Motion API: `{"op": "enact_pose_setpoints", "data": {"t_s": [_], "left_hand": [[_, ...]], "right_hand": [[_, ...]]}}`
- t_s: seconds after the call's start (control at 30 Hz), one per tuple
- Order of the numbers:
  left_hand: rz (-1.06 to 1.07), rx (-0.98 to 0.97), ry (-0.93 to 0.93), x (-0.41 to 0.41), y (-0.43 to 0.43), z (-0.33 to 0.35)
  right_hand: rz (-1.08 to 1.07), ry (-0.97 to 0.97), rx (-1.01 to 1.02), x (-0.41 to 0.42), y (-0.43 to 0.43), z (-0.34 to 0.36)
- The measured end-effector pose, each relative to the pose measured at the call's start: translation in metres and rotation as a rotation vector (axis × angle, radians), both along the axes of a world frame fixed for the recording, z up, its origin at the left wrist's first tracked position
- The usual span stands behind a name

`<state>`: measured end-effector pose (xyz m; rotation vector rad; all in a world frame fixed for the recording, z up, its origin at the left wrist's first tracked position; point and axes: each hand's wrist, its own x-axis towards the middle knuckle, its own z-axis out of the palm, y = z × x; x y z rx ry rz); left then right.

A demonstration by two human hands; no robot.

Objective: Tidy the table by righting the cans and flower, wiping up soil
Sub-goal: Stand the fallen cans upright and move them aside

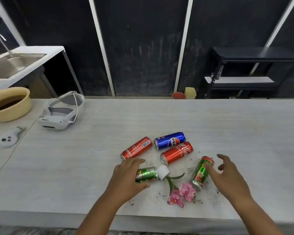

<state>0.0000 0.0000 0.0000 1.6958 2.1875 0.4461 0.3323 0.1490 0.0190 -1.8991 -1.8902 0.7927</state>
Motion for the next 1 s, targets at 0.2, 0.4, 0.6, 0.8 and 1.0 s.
{"op": "enact_pose_setpoints", "data": {"t_s": [0.2, 0.4, 0.6, 0.8, 1.0], "left_hand": [[-0.013, -0.112, 0.172, -0.020, -0.002, -0.013], [-0.002, -0.050, 0.087, -0.020, -0.004, -0.016], [0.092, 0.042, -0.147, -0.019, -0.018, -0.019], [0.205, 0.247, -0.439, -0.014, -0.030, -0.009], [0.231, 0.392, -0.637, 0.003, -0.012, 0.016]], "right_hand": [[0.014, -0.091, -0.144, -0.016, 0.020, -0.020], [-0.025, 0.035, -0.100, -0.020, 0.019, -0.030], [-0.016, 0.257, -0.009, -0.019, 0.014, -0.020], [-0.013, 0.463, 0.020, -0.016, 0.012, -0.015], [-0.023, 0.542, 0.073, -0.008, 0.016, -0.015]]}}
